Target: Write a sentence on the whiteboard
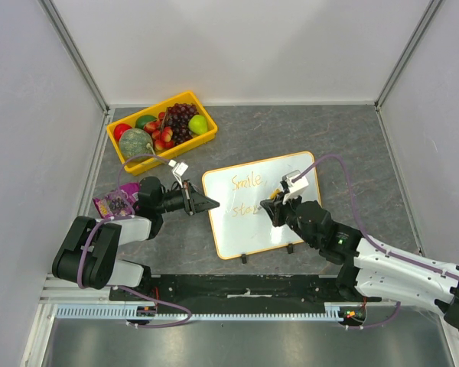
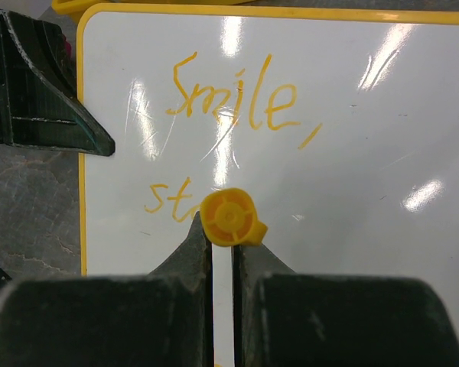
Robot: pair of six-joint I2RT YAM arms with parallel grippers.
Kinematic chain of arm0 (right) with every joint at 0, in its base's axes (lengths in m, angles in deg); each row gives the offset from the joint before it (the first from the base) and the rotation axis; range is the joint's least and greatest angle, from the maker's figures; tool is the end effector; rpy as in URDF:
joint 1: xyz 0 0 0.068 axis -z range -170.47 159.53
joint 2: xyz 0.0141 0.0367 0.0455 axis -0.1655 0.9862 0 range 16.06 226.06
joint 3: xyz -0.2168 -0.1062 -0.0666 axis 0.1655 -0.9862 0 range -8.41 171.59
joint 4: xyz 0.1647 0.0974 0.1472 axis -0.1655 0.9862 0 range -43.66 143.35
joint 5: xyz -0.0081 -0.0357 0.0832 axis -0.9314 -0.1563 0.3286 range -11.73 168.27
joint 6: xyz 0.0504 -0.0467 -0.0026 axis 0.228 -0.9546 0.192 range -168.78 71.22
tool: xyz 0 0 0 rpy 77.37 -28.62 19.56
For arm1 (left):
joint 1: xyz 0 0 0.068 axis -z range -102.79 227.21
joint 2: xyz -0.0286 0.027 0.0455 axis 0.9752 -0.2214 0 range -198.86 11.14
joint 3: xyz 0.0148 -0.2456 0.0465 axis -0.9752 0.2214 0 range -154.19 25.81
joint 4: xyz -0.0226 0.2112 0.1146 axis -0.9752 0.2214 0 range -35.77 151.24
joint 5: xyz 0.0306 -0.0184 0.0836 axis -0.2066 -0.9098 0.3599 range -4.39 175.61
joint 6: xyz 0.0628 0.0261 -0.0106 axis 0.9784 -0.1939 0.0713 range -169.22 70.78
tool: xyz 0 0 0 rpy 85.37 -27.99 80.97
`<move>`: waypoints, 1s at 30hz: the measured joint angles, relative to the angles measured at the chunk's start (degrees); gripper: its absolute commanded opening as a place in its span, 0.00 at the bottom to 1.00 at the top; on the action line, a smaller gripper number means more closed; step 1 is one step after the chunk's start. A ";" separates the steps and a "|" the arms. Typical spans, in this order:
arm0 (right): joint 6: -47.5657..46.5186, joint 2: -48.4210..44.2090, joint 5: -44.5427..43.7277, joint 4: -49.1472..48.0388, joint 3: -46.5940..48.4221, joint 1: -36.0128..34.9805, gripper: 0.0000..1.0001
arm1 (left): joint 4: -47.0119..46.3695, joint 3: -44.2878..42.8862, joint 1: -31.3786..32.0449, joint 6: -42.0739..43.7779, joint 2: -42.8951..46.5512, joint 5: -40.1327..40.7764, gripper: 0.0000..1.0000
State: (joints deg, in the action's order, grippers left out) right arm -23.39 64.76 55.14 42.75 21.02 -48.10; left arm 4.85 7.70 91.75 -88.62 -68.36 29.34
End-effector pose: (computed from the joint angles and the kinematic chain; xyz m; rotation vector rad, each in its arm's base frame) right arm 0.1321 0.1676 0.2435 -0.2378 1.8558 0.6453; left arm 0.2191 -0.1047 0.1610 0.3725 1.9191 -1.5139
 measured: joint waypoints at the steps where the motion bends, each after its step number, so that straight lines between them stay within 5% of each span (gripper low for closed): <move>1: 0.09 0.02 0.37 0.02 -0.07 0.00 0.00 | 0.00 0.00 0.00 0.02 0.00 0.00 0.02; 16: 1.86 2.36 7.56 -2.99 -0.48 0.04 0.00 | -0.11 0.00 0.00 0.02 0.00 -0.04 0.02; 30: 1.86 -4.72 12.81 -2.54 5.03 2.80 0.00 | -0.15 0.00 0.00 0.02 0.00 -0.20 0.02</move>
State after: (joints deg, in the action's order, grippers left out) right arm -21.53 60.04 67.94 40.21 26.04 -45.30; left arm 4.70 7.70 91.75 -88.60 -68.36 29.15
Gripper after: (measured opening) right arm 0.078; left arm 0.077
